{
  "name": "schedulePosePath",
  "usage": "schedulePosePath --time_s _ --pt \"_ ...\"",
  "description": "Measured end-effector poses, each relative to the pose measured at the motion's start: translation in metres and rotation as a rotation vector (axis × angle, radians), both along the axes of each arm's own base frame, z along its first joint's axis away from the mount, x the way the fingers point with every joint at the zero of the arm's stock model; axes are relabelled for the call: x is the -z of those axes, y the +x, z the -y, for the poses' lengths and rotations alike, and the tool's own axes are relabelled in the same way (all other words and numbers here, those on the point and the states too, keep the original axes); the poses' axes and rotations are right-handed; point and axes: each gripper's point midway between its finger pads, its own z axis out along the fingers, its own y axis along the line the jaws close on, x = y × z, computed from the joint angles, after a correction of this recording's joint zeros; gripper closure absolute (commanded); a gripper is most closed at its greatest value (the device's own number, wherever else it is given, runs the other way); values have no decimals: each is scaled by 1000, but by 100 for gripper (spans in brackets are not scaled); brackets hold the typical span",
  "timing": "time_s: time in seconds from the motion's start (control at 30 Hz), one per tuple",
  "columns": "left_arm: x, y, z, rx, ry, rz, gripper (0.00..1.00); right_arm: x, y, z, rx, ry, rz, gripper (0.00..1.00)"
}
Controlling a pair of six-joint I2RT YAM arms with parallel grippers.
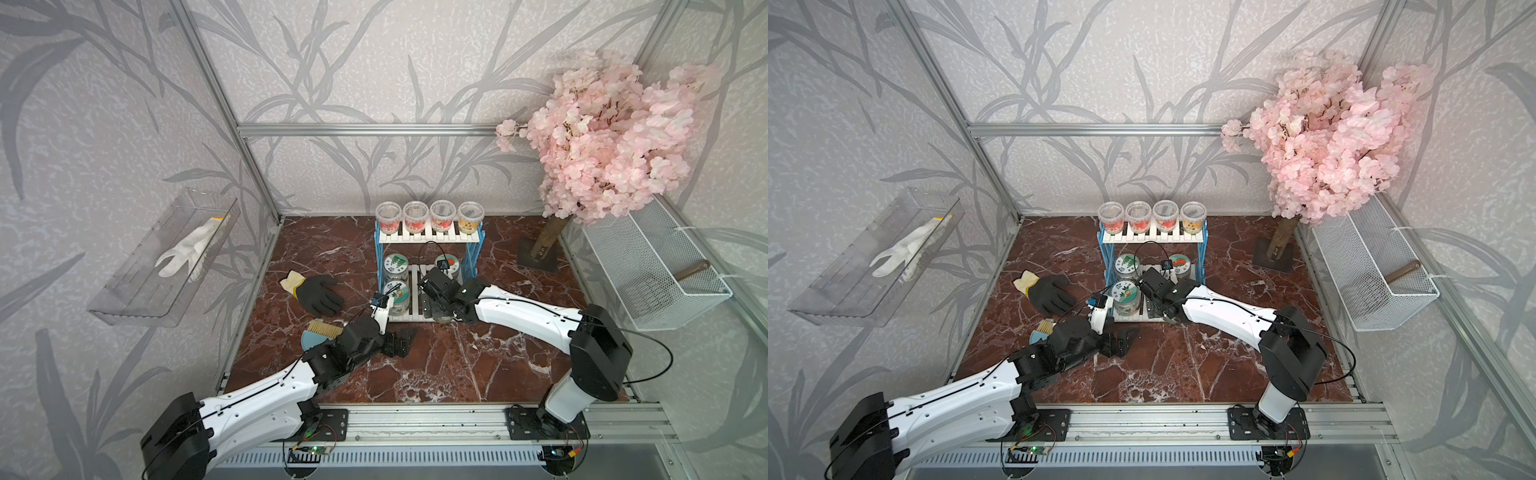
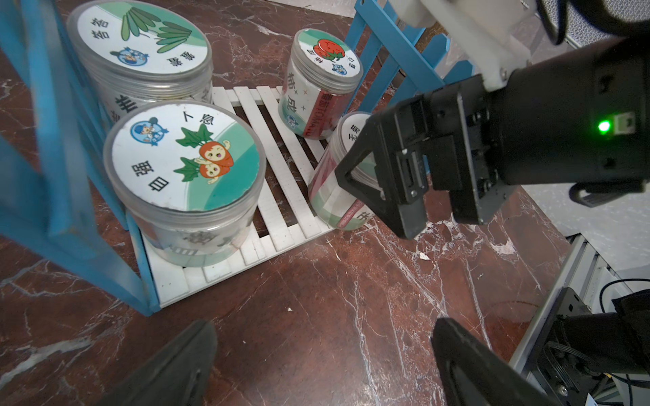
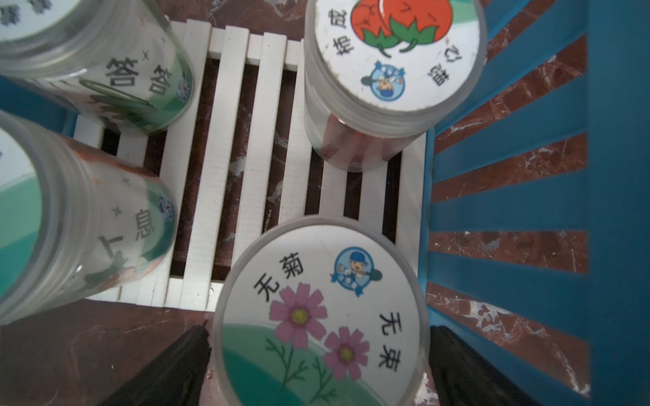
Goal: Place the seed container on the shelf
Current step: Place the seed jar on the shelf.
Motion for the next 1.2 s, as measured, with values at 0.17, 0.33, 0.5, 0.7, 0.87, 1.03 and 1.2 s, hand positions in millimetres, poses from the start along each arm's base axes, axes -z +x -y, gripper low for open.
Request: schedulePosePath --time_s 0.17,0.33,0.5,0.7,0.87,1.03,1.2 --pt "-1 0 0 -2 -8 -3 0 0 -4 3 -19 -27 -21 8" --pt "-3 0 0 -3 -14 -2 0 0 -3 4 -24 -35 -21 9" --pt "-3 0 0 -5 -16 -3 0 2 0 4 -28 -64 -16 12" --pt "-3 0 0 -7 -19 -7 0 2 8 6 -12 -86 4 12" --pt "-3 0 0 -7 -19 -6 0 2 11 10 2 -102 15 12" --pt "-3 0 0 -7 -19 -6 0 1 13 15 11 -123 25 12" --pt "-3 0 0 -7 -19 -7 0 1 13 17 18 -128 24 9"
